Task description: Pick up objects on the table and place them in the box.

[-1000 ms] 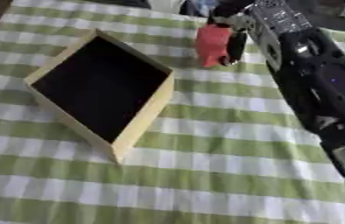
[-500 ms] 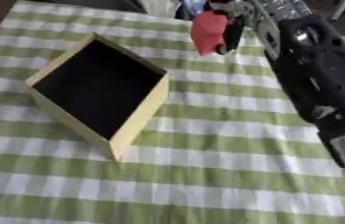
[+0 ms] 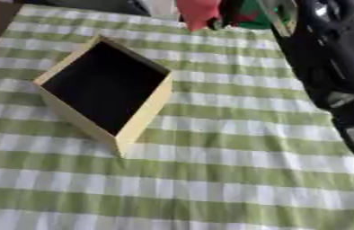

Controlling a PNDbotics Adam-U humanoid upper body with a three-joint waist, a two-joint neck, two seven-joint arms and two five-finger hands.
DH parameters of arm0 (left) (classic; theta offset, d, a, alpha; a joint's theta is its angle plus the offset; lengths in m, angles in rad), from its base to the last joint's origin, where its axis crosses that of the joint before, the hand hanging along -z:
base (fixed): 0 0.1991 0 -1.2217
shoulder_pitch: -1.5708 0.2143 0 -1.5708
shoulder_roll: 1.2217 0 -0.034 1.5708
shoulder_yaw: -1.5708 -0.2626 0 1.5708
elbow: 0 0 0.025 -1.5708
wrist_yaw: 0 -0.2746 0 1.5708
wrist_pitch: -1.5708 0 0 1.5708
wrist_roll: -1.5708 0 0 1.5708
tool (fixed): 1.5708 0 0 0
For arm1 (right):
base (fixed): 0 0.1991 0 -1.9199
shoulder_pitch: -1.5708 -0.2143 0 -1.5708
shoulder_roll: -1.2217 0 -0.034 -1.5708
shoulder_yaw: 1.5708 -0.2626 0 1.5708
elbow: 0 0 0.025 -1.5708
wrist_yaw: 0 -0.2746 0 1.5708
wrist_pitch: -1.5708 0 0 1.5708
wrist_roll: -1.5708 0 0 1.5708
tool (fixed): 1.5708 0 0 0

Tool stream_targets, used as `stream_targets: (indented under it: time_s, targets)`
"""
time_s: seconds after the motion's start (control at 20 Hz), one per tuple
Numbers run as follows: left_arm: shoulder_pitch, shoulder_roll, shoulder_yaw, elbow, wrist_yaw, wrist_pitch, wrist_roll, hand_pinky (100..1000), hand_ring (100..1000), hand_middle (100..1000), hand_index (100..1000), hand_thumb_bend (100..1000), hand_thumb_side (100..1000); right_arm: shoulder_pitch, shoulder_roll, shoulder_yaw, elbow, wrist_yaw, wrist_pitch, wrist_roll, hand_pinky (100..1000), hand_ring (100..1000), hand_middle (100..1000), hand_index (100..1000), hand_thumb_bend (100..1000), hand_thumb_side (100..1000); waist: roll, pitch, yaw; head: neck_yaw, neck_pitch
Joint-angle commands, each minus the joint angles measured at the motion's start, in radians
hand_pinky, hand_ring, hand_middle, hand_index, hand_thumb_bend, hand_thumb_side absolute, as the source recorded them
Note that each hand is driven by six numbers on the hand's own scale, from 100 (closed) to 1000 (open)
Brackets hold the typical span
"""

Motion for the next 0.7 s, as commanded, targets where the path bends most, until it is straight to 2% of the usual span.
stream_targets:
  time_s: [0.05,0.45,0.7]
  targets:
    - [-0.003,0.024,0.01,-0.017,0.001,0.0,0.007,1000,486,478,691,100,126,-0.012,-0.032,0.017,-0.08,-0.052,0.019,0.008,885,866,494,521,100,100,0.011,-0.031,0.002,0.0,0.016]
    - [-0.005,0.022,0.007,-0.017,0.004,-0.002,0.009,1000,489,480,692,100,121,-0.003,-0.012,0.082,-0.191,-0.163,0.109,0.036,876,859,500,540,100,100,0.016,-0.051,0.009,-0.012,0.033]
    - [-0.011,0.017,0.002,-0.017,0.009,-0.003,0.006,1000,490,481,692,103,120,-0.002,0.017,0.126,-0.215,-0.234,0.178,0.058,876,860,501,542,100,100,0.019,-0.055,0.017,-0.014,0.033]
